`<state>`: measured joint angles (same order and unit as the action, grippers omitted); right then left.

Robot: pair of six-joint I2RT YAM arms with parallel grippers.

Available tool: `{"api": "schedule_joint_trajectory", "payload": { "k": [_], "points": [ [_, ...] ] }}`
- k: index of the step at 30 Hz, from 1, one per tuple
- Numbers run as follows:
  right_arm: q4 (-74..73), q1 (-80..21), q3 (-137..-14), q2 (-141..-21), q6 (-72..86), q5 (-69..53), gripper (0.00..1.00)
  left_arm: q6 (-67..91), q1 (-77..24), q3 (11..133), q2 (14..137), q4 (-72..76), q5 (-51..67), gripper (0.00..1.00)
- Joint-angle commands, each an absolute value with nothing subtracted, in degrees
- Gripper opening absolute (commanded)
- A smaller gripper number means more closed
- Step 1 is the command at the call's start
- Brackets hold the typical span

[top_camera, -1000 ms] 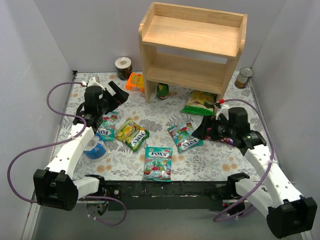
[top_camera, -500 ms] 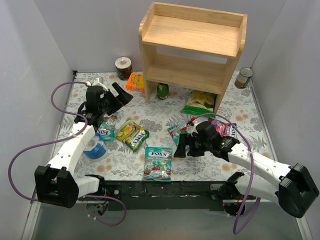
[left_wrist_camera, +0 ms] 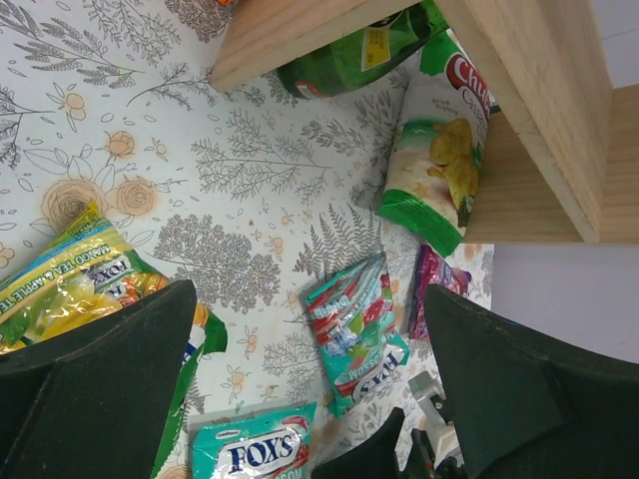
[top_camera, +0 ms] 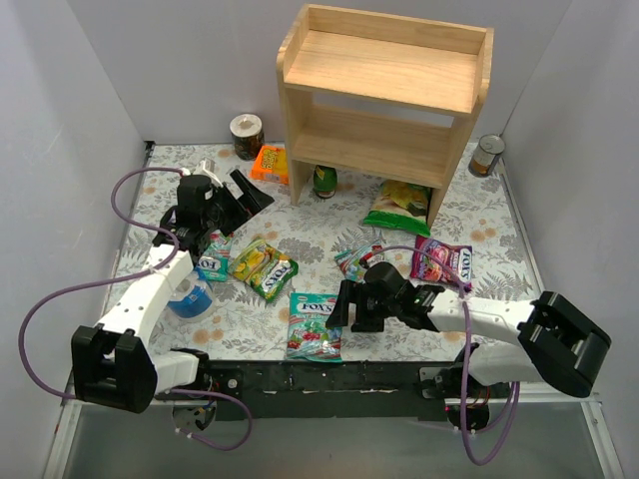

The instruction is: Place and organize the candy bags onto the shelf

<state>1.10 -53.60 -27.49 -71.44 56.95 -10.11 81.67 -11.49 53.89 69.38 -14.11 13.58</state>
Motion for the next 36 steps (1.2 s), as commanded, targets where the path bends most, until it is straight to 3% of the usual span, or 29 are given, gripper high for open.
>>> {"api": "schedule_joint_trajectory", "payload": {
  "k": [1,9,12,13,15,16,20,27,36],
  "points": [
    [2.7,-56.5,-28.7,-73.8,63.6,-4.8,0.88,82.1,-12.0,53.4,69.7,-12.7,15.0,0.98],
    [10.0,-57.6,-24.8,-77.8,71.2,-4.3,0.83,82.4,-12.3,54.8,71.1,-13.3,14.9,0.98],
    [12.3,-57.6,-24.3,-80.0,71.6,-5.6,0.74,82.5,-12.4,55.7,71.6,-13.8,14.4,0.98],
    [12.4,-57.6,-24.3,-81.0,71.8,-5.9,0.62,82.5,-12.4,55.9,71.6,-13.9,14.4,0.98],
    [12.0,-57.6,-24.8,-81.7,71.8,-6.4,0.48,82.4,-12.4,56.4,71.9,-13.8,14.4,0.98],
    [11.6,-57.5,-25.0,-81.8,71.6,-6.3,0.34,82.4,-12.4,56.5,71.9,-14.0,14.4,0.98],
    [7.0,-57.5,-27.7,-80.4,68.3,-3.7,0.02,82.4,-12.4,56.6,71.7,-14.2,13.6,0.98],
    [-4.8,-57.4,-36.5,-77.3,58.4,2.5,0.01,83.1,-12.4,56.2,71.2,-14.2,12.8,0.98],
    [-7.4,-57.6,-44.3,-68.9,45.6,7.1,0.01,83.4,-12.4,54.8,70.8,-15.4,9.9,0.98]
  ]
}}
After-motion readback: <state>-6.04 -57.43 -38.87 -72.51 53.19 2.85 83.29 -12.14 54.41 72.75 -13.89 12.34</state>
